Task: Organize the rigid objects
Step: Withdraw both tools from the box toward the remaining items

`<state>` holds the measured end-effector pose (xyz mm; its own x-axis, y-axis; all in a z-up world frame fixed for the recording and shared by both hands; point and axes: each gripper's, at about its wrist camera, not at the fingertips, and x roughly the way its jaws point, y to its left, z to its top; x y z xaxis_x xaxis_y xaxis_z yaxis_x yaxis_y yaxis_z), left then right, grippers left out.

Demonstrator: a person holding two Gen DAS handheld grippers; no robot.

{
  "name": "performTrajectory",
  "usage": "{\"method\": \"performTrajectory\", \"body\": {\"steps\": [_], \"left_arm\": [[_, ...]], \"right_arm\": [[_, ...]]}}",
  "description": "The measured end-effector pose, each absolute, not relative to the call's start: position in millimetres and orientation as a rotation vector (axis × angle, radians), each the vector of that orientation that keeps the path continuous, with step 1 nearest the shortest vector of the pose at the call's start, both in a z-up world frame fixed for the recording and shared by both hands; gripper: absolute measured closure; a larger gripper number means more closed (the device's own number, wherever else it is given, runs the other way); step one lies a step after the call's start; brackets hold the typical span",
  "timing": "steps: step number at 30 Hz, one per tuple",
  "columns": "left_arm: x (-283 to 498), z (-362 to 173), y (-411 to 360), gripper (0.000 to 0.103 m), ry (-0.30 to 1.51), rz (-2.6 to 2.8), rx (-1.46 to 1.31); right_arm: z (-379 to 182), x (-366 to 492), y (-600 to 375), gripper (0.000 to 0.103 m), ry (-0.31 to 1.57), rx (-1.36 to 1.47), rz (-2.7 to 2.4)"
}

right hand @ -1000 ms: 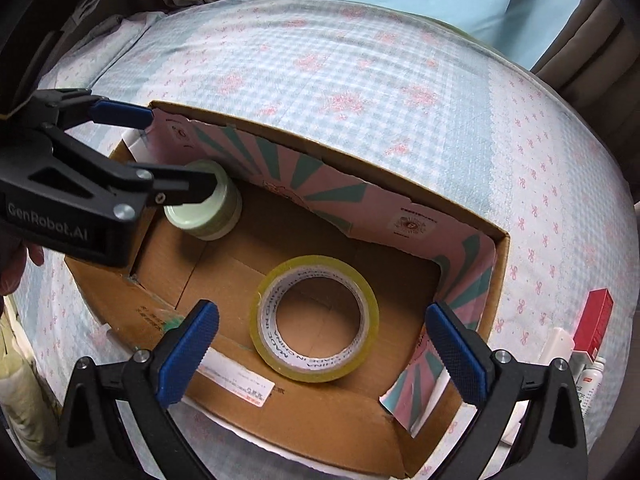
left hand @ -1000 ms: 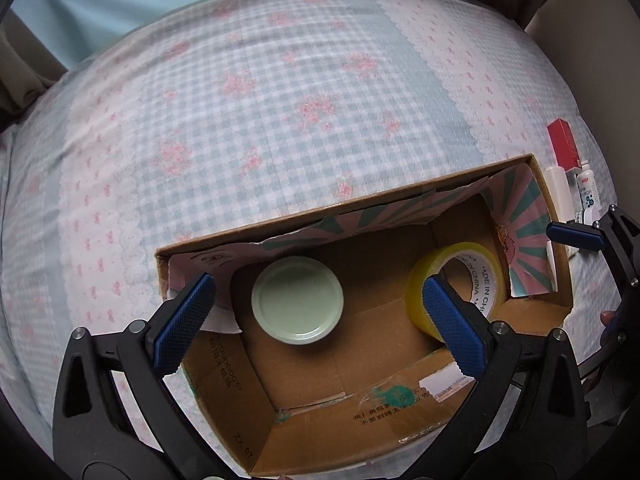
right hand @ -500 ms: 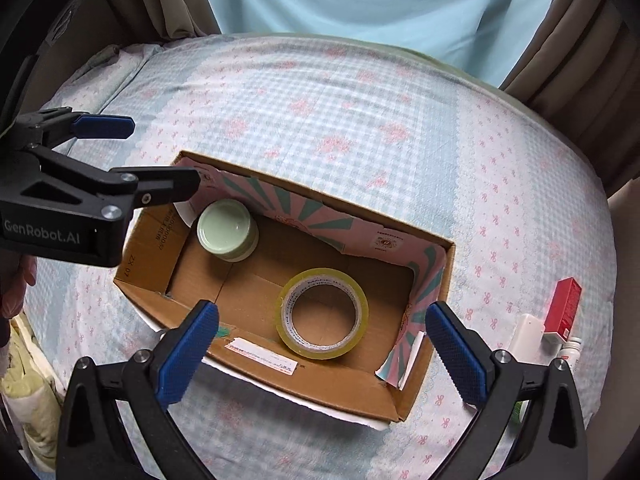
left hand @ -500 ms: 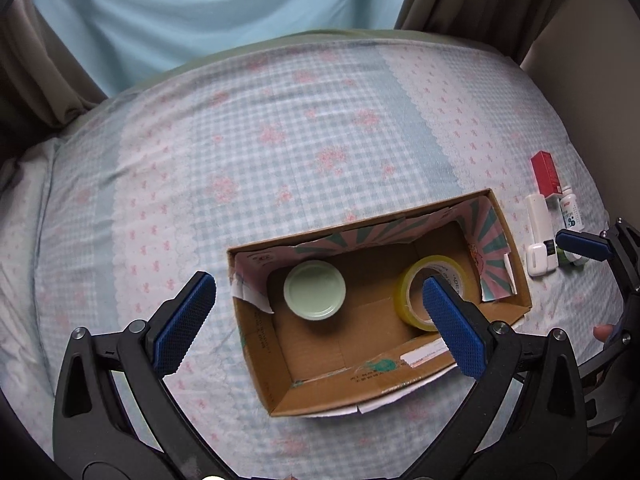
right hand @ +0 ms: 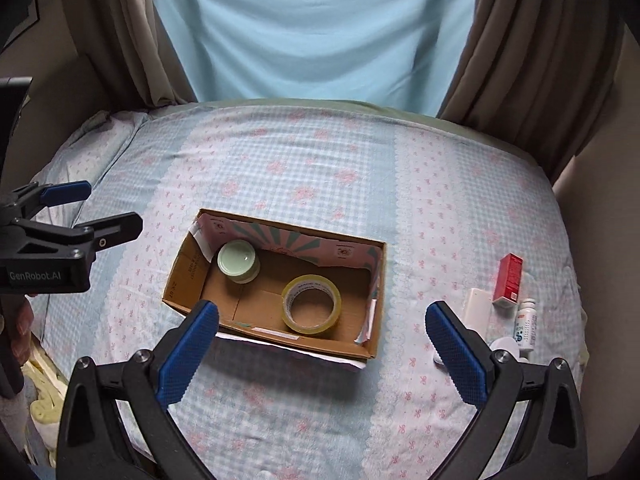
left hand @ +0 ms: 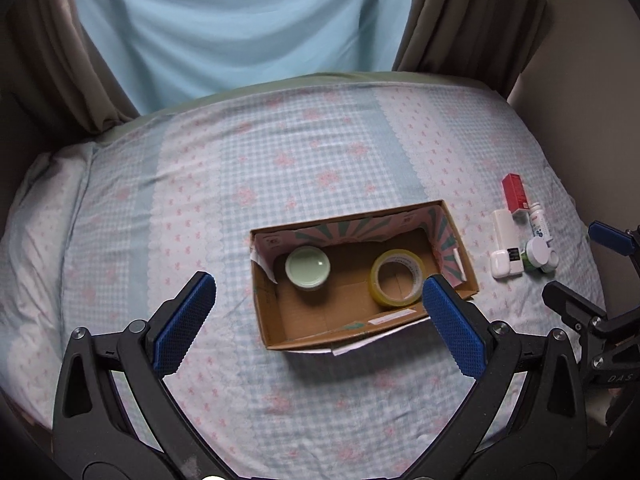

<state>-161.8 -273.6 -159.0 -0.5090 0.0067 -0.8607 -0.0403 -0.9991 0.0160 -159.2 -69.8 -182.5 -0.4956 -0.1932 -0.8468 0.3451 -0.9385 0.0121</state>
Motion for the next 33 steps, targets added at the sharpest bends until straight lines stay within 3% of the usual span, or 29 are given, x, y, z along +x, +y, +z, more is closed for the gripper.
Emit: {"method": "performTrajectory", "body": {"steps": [7, 15, 24, 33], "left_arm": [[-137, -149, -216, 0.000, -0.033, 2.656, -1.530], [-122, -145, -134, 0.000, -0.068, 2.649, -1.431], [-152, -171, -33, 0.000, -0.010, 2.557, -1.488], [-181, -230, 34, 0.000, -0.071, 2.462, -1.634]], "right_arm": [[-159, -129, 18, 0.000, 0.055, 1.372, -2.599], [-148, -102, 114, 0.000, 0.190, 1.303, -2.738], [-175, -101, 202, 0.000, 0.116, 1.343, -2.738], [-219, -130, 261, 0.000, 0.059, 1.436, -2.683]]}}
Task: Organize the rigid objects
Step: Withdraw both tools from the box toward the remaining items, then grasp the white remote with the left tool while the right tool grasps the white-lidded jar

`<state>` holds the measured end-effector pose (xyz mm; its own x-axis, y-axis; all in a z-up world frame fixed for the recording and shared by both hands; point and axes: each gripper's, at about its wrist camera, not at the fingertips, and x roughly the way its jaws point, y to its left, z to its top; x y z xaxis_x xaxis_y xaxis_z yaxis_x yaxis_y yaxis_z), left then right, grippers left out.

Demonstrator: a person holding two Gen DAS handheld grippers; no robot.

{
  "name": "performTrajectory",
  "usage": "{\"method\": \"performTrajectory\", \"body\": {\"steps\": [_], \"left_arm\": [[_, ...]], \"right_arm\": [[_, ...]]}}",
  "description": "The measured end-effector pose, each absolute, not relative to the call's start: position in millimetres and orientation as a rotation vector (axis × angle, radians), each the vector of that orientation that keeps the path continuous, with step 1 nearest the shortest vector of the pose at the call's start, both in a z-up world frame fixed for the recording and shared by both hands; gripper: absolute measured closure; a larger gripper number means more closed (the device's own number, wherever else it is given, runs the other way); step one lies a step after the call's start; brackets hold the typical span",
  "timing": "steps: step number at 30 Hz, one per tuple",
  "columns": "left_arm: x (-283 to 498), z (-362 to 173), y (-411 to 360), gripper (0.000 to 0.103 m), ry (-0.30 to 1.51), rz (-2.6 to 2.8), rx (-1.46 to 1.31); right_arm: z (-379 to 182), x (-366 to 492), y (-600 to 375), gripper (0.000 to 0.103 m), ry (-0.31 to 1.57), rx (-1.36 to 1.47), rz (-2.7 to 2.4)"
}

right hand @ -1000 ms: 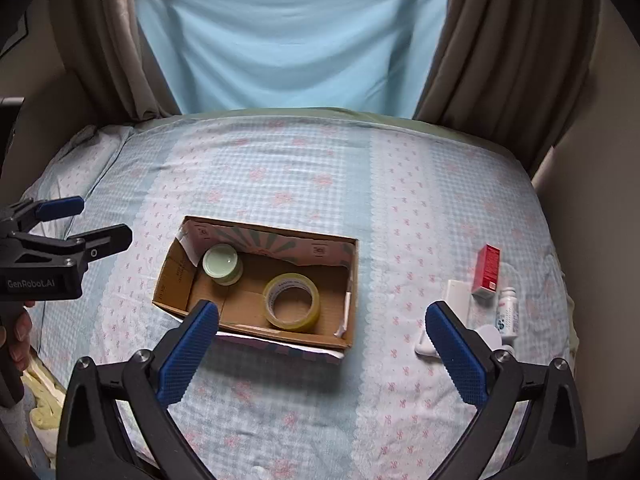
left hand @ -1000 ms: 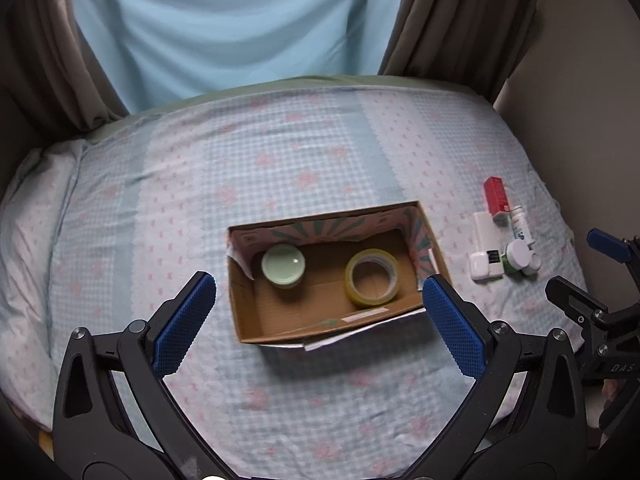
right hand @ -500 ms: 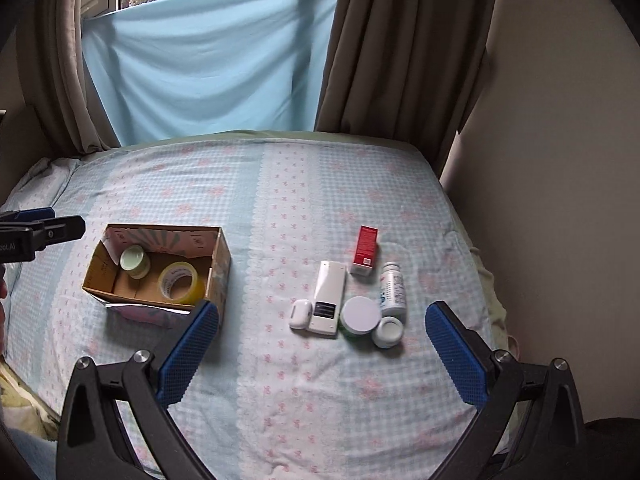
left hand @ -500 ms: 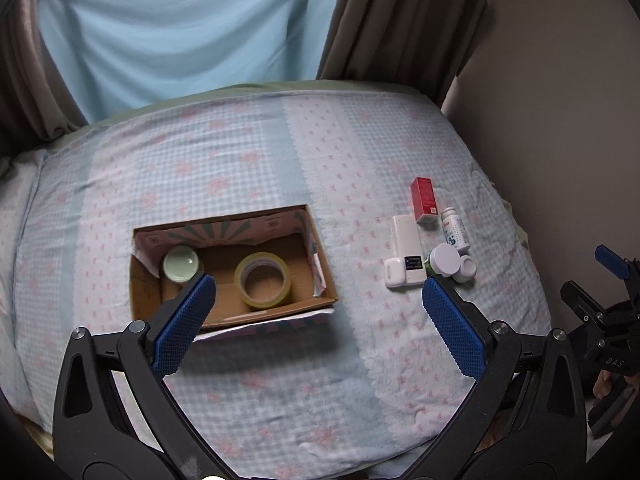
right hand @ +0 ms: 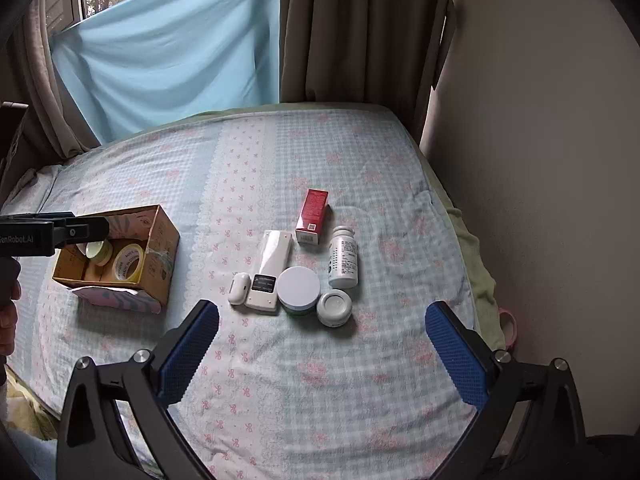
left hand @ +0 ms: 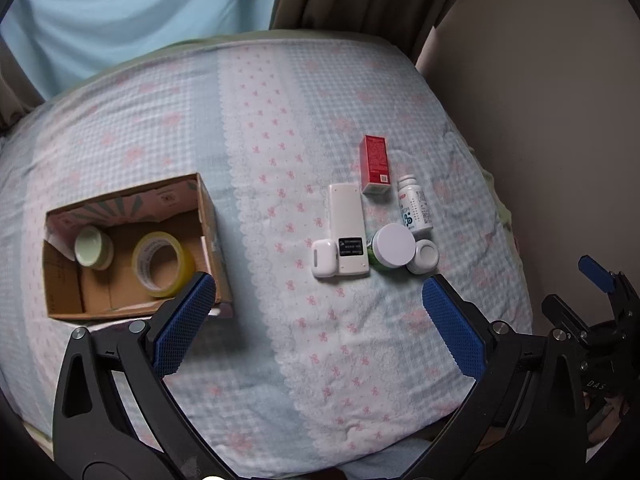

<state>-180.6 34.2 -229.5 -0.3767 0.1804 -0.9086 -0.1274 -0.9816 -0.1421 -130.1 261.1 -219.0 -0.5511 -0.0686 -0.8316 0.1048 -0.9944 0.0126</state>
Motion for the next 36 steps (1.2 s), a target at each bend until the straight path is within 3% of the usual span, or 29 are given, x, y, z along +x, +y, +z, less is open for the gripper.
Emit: {"method": "performTrajectory", "body": {"steps": [9, 21, 28, 30, 36], "left_arm": [[-231, -308, 68, 0.000, -0.055, 2.404, -1.788], [-278, -441, 65, 0.007, -0.358, 2.212, -1.924], [-327, -464, 100, 0.007, -0.172, 2.168, -1.955], [-338, -471, 111, 0.007, -0.129, 2.148, -1.985], [-358, -483, 138, 0.008, -0.005, 2.114, -2.065]], "right_arm": [[-285, -169, 283, 0.000, 0.058, 1.511, -2.574], [-396, -209, 283, 0.004, -0.019, 1.603, -2.483], [-434, -225, 277, 0.004, 0.029, 1.624, -2.476], [-441, -227, 276, 0.011, 0.060, 1.629, -2.470], [-444, -228, 277, 0.012, 0.108, 1.590, -2.463]]}}
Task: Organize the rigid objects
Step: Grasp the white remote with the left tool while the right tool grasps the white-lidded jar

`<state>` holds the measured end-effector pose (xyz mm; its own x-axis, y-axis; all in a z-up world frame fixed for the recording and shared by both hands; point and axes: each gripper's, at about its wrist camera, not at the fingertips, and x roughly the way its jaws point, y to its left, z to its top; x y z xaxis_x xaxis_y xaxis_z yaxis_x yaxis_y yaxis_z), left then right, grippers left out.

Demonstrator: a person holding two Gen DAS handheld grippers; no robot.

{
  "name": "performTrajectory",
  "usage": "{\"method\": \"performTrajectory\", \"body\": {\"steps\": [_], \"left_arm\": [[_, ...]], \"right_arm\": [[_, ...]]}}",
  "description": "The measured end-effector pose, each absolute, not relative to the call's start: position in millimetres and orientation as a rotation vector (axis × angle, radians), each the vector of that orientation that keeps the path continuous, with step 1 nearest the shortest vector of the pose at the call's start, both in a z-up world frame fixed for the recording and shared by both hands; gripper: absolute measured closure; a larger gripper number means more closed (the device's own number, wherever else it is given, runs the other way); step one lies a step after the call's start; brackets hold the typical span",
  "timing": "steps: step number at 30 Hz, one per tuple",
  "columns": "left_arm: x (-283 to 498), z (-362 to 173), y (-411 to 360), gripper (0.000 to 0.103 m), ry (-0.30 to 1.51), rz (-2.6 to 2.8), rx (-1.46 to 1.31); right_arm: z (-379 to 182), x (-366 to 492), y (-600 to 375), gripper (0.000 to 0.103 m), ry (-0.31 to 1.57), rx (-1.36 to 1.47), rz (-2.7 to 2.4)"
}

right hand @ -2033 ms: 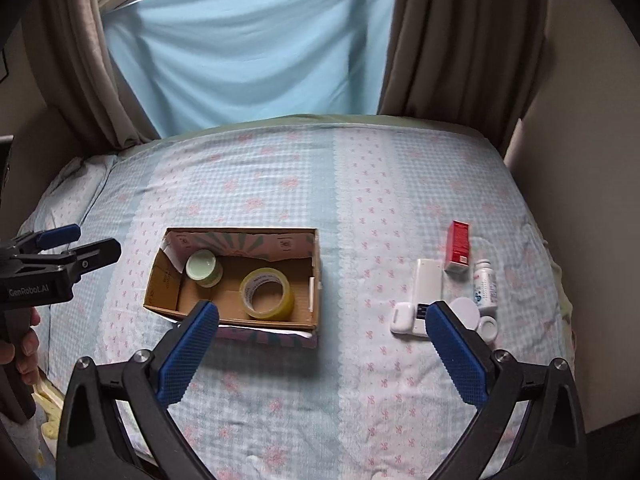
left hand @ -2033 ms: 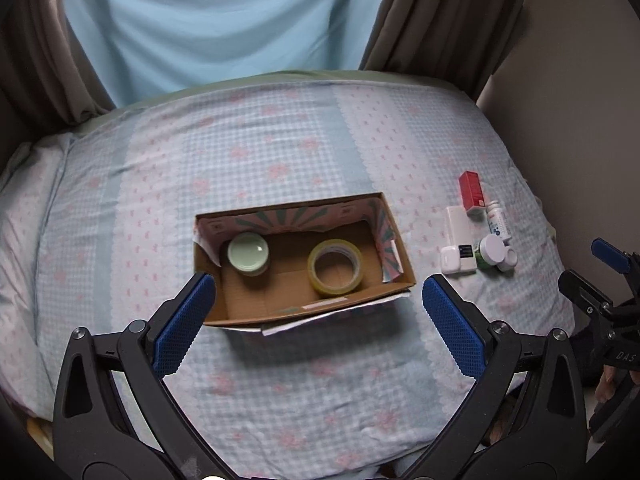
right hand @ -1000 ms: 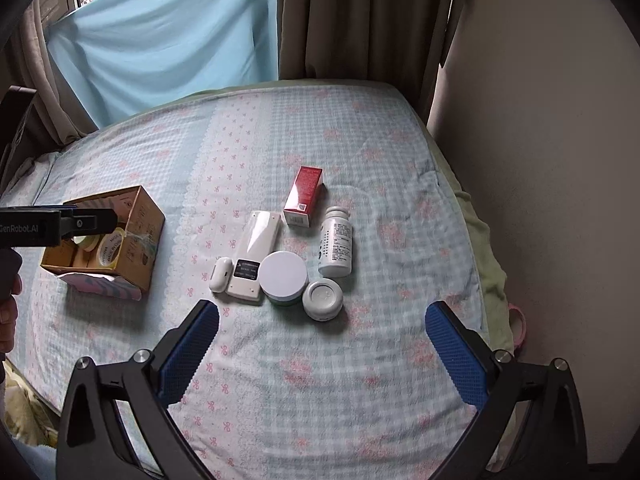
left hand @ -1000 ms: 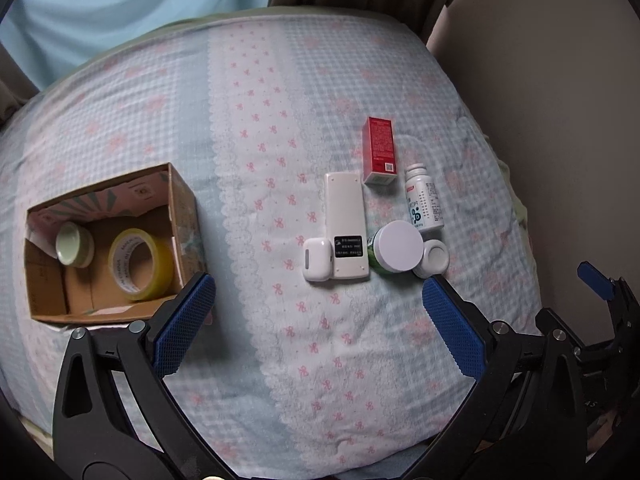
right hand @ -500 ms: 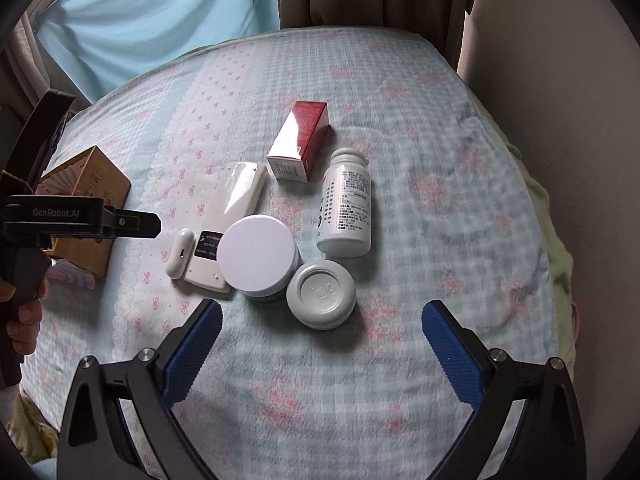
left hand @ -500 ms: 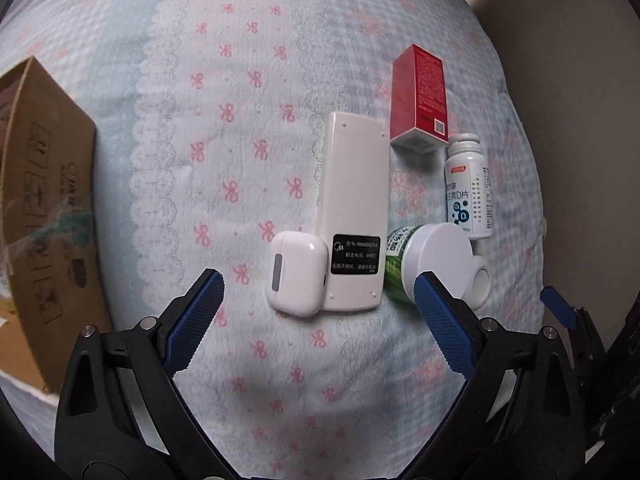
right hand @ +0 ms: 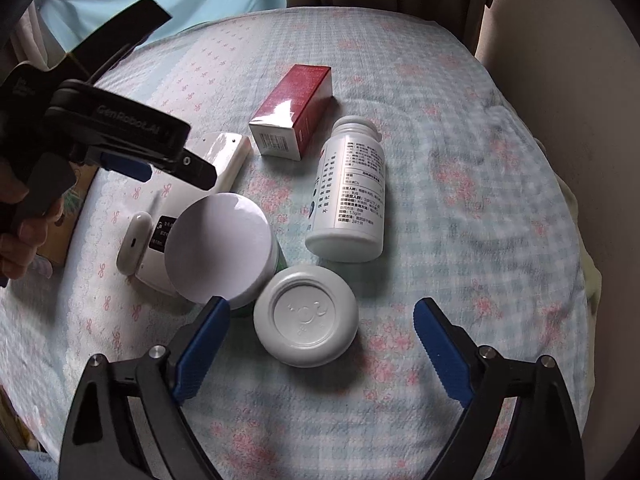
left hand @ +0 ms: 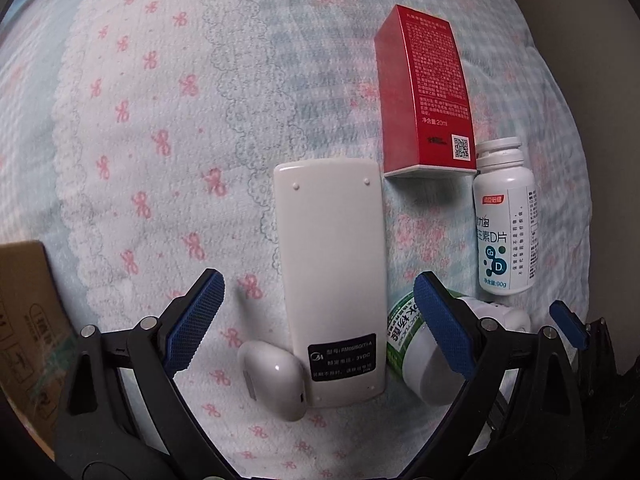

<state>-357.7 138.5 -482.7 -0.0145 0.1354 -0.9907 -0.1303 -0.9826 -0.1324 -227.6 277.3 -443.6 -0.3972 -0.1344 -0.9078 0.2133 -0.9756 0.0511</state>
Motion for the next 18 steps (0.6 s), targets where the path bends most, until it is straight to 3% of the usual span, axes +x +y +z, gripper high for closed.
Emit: {"method": "performTrajectory", "body": {"steps": [5, 8, 15, 18], "left_arm": [[-365, -491, 156, 0.016, 0.110, 2.099, -2.140], [-365, -497, 163, 0.016, 0.139, 2.084, -2.187], [-367, -503, 178, 0.042, 0.192, 2.091, -2.229], [-370, -505, 181, 0.043, 0.193, 2.088, -2.245]], "right_arm": [[-452, -225, 276, 0.012, 0.188, 1.590, -2.436], [-458, -226, 274, 0.019, 0.214, 1.585, -2.406], [-465, -230, 269, 0.027, 0.259, 1.559, -2.378], [-467, -229, 267, 0.030, 0.285, 1.548, -2.360]]}}
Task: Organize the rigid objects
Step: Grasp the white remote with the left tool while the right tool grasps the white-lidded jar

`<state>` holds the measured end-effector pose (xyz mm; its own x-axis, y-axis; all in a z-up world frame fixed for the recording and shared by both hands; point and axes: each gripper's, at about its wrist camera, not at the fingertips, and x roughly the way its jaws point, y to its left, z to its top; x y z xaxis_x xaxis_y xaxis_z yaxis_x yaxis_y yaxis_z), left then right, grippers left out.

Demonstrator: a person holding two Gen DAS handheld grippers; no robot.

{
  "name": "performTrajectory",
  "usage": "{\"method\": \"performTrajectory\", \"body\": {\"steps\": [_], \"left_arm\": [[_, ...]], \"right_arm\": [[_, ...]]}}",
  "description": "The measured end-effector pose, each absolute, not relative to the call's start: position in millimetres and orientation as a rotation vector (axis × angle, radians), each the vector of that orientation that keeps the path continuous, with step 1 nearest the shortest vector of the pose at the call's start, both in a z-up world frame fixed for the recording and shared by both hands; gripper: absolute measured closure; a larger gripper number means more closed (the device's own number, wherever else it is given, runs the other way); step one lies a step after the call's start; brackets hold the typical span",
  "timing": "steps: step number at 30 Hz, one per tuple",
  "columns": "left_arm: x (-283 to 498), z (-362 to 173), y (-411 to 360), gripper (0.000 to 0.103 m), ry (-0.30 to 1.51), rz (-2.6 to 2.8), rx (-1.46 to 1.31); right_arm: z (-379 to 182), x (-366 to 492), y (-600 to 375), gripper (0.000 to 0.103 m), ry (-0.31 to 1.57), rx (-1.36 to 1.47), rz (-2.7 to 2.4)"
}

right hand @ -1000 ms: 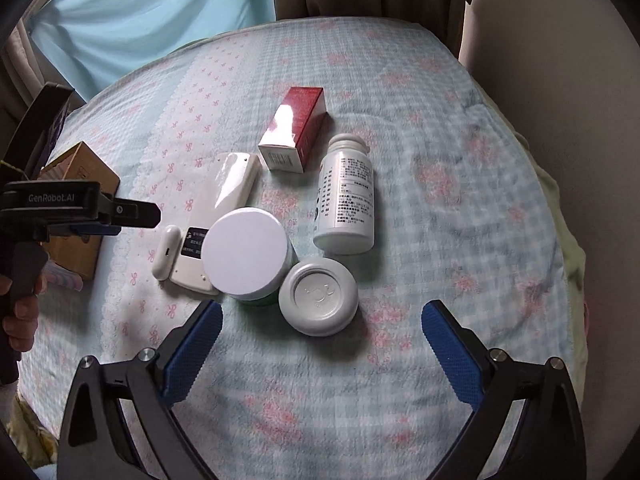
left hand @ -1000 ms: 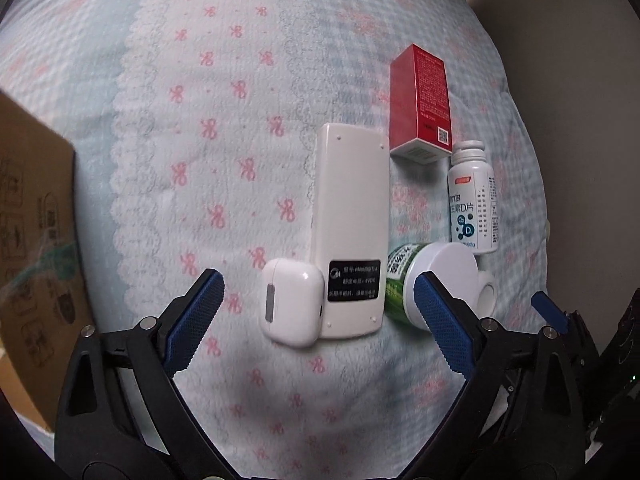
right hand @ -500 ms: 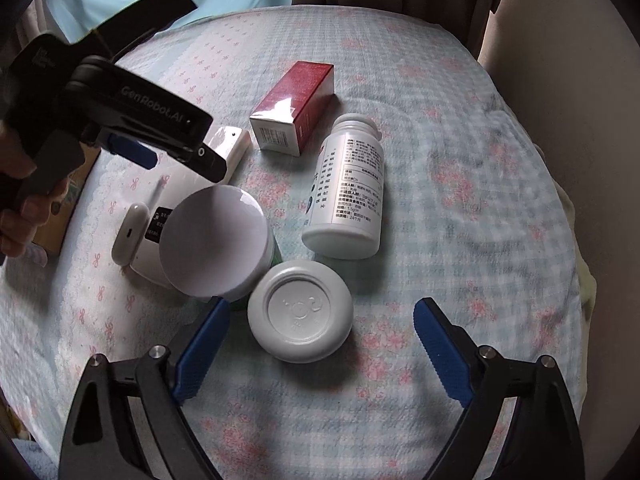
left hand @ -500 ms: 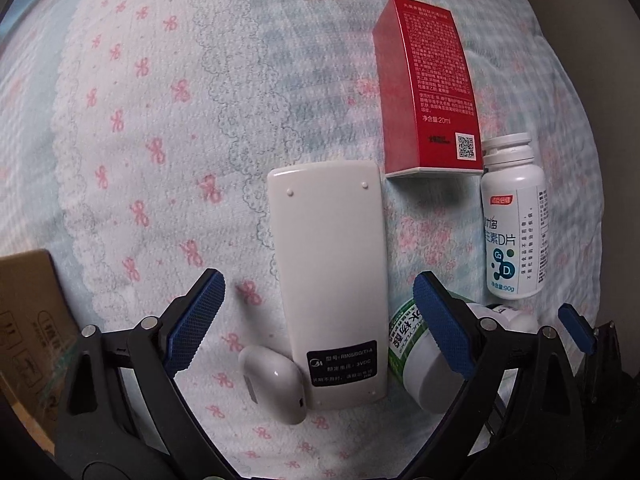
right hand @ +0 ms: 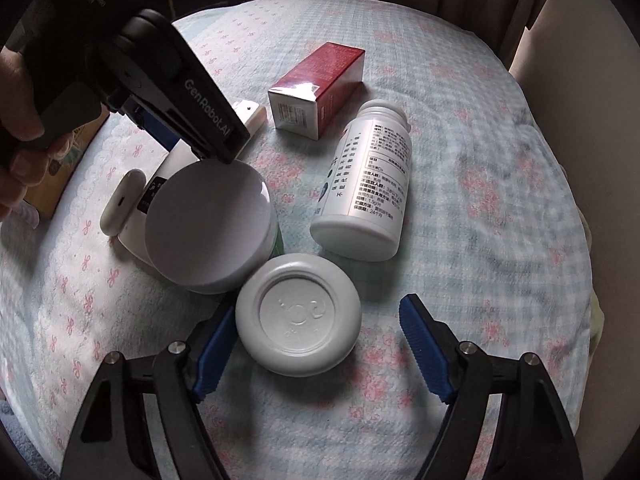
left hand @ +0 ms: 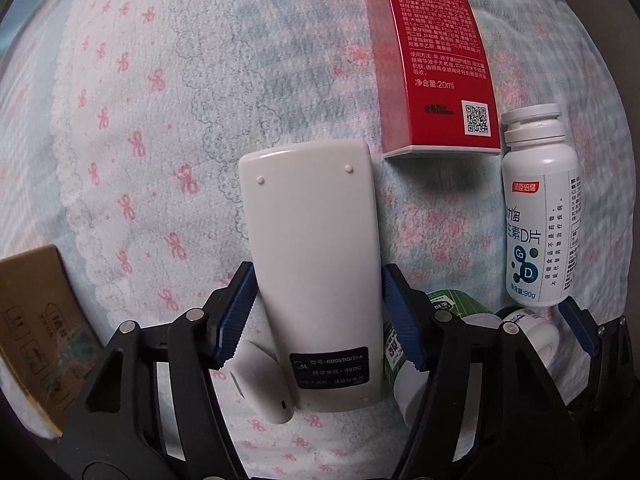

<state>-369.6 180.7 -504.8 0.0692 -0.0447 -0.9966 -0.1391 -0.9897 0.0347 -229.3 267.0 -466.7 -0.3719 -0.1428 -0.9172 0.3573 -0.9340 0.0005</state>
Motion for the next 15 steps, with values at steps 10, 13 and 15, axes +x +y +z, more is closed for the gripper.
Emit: {"method": "performTrajectory", "body": {"steps": [10, 13, 15], "left_arm": [[-373, -504, 182, 0.047, 0.179, 2.098, -2.224], [-368, -502, 175, 0.047, 0.160, 2.101, -2.210], [-366, -499, 169, 0.048, 0.151, 2.099, -2.201]], "right_arm": [[-471, -226, 260, 0.051, 0.330, 1.507, -2.289], [-470, -226, 263, 0.051, 0.303, 1.510, -2.290], [-469, -226, 264, 0.051, 0.296, 1.513, -2.290]]}}
